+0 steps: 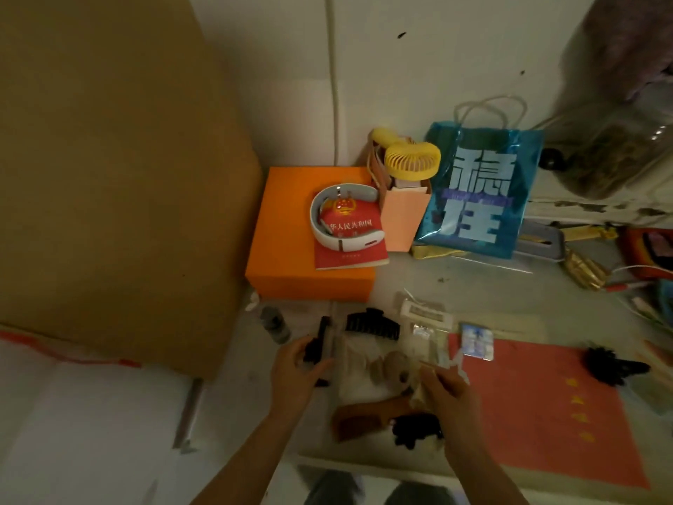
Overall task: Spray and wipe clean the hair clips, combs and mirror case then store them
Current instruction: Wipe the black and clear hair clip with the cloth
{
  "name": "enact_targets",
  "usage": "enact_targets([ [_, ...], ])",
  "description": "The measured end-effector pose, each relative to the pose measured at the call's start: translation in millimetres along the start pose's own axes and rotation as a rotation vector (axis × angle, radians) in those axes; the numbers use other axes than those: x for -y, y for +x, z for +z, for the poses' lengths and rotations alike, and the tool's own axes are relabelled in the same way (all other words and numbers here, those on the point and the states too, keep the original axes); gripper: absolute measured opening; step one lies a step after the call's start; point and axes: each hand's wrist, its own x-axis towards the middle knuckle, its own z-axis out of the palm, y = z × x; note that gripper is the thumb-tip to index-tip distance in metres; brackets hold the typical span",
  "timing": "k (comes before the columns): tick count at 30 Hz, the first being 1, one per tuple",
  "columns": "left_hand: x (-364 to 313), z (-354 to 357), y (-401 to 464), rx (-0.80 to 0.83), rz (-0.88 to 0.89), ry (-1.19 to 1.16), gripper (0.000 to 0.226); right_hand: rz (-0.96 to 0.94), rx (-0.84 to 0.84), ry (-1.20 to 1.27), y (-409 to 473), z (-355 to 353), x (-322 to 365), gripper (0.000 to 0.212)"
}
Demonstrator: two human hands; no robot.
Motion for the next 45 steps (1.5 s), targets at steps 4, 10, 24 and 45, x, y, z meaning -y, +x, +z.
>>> enact_targets([
  [4,13.2,-9.7,9.2,0.023,-0.01,0.044,0.053,0.023,-0.014,0.01,-12.4,14.5,-4.2,0.015],
  [10,26.3,-10.6,24.0,0.011,-0.083,-0.033,0.057,0.089,0.013,-0.022,-19.3,23.5,-8.9,0.017],
  [24,38.3,-0.8,38.6,-0.124,-0.031,0.019,0.029,0.125,0.061,-0.046,-17.6,31.1,-22.7,0.018],
  [45,-21.9,-19.2,-9.4,-0.18,0.075,-0.152,0.024,0.018,0.132,-0.031,-13.9,45.3,14.7,0.028],
])
